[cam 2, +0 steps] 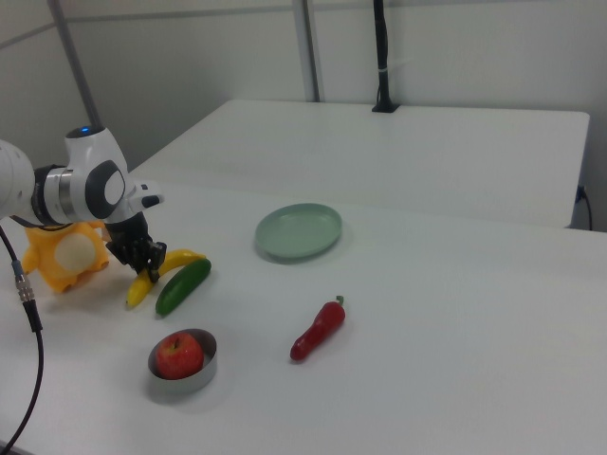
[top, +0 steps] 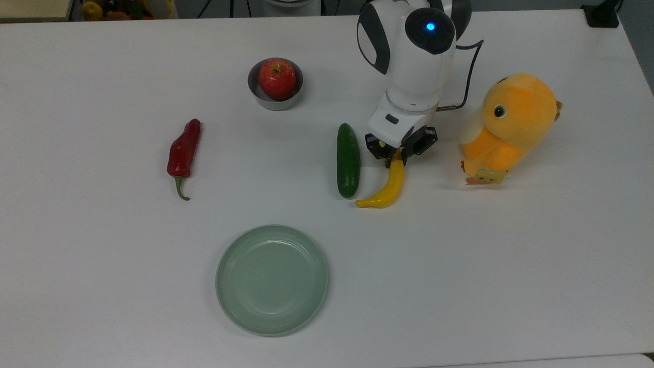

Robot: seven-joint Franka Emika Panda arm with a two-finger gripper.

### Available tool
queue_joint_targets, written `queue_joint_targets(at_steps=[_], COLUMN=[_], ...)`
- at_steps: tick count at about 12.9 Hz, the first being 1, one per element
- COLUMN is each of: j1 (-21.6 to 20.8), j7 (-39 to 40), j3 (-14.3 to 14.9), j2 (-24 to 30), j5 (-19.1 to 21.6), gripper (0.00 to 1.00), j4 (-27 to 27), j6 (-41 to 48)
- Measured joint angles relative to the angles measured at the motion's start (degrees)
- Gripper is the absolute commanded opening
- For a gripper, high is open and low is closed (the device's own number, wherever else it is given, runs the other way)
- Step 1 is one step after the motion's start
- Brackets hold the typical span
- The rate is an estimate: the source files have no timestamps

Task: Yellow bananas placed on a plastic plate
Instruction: 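Close the gripper on the banana's stem end and lift it, then carry the banana over to the pale green plate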

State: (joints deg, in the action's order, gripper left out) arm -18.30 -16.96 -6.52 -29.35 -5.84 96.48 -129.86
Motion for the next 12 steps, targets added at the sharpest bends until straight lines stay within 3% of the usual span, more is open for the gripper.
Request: queue_joint_targets(at_steps=[6, 12], j1=[1.49, 8.6], j7=[0.0, 3.34], j3=[0.02, 0.82], j2=[1.2, 5.33], j5=[-0.06, 0.56], gripper=[0.08, 0.08], j4=[-1.47, -7.98], j6=[0.0, 0.24])
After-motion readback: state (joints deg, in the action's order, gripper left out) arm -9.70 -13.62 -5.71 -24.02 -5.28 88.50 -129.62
